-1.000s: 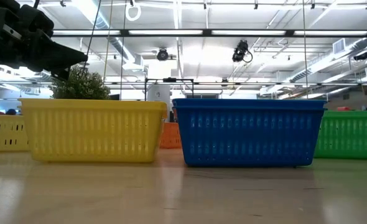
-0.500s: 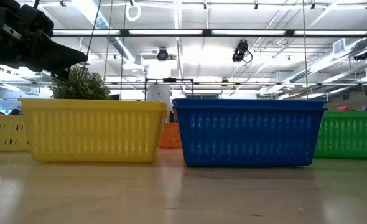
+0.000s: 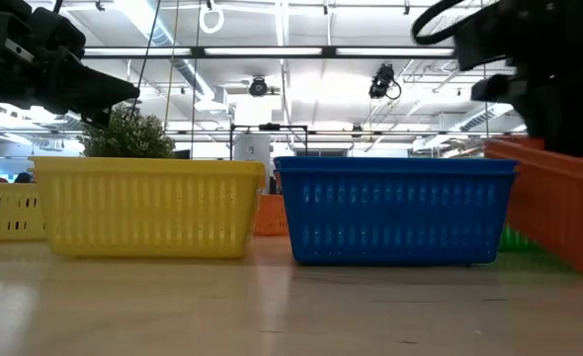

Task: Stack baskets by color
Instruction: Move the bottom orange bins to the right of the right blue bins

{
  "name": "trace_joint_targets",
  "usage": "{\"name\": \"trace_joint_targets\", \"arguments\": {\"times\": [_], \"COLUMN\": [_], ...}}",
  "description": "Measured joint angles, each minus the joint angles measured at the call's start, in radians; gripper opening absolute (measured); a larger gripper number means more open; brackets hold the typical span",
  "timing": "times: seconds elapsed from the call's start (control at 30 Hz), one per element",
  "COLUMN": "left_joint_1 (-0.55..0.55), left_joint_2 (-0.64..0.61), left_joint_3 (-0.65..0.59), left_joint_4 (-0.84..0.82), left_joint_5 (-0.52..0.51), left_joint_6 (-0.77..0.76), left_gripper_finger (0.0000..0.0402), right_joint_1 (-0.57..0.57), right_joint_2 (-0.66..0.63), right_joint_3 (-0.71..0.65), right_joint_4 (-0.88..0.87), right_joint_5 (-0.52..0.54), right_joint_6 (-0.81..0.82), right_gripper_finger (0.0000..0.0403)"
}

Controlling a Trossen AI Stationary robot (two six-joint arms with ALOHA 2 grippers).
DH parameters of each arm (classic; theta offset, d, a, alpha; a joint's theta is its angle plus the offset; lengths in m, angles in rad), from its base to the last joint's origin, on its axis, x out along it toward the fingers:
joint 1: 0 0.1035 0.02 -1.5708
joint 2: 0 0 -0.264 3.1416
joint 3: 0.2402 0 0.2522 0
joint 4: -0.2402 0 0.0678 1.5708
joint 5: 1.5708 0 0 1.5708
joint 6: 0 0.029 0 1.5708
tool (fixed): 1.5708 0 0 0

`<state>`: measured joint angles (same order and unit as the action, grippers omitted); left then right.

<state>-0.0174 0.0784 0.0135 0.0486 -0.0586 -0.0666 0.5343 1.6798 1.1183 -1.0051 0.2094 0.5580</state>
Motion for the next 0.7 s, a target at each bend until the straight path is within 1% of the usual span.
{"name": "trace_joint_targets", "arguments": {"times": [0.13, 0.3, 0.4, 0.53, 0.6, 0.7], "left_joint_1": [0.000, 0.000, 0.000, 0.000, 0.000, 0.000], "left_joint_2": [0.000, 0.000, 0.000, 0.000, 0.000, 0.000], "left_joint_3": [0.000, 0.000, 0.000, 0.000, 0.000, 0.000], "left_joint_4": [0.000, 0.000, 0.000, 0.000, 0.000, 0.000], "left_joint_5": [0.000, 0.000, 0.000, 0.000, 0.000, 0.000], "left_joint_6": [0.000, 0.000, 0.000, 0.000, 0.000, 0.000], "left_gripper_finger": [0.0029, 0.0030, 0.0034, 0.0035, 0.0032, 0.0027], "right_joint_1": [-0.026, -0.027, -0.027, -0.026, -0.017, 0.016], "right_joint_2": [0.004, 0.004, -0.006, -0.060, -0.094, -0.145], "right_joint_3": [-0.012, -0.041, -0.041, -0.041, -0.041, -0.041], "right_joint_4": [0.005, -0.003, -0.023, -0.035, -0.021, 0.065], "right_joint_5": [-0.029, -0.027, -0.028, -0.028, -0.060, -0.165], "right_joint_6": [-0.008, 0.002, 0.027, 0.055, 0.081, 0.157], "right_gripper_finger": [0.0047, 0.0073, 0.0102, 0.0150, 0.0169, 0.0182]}}
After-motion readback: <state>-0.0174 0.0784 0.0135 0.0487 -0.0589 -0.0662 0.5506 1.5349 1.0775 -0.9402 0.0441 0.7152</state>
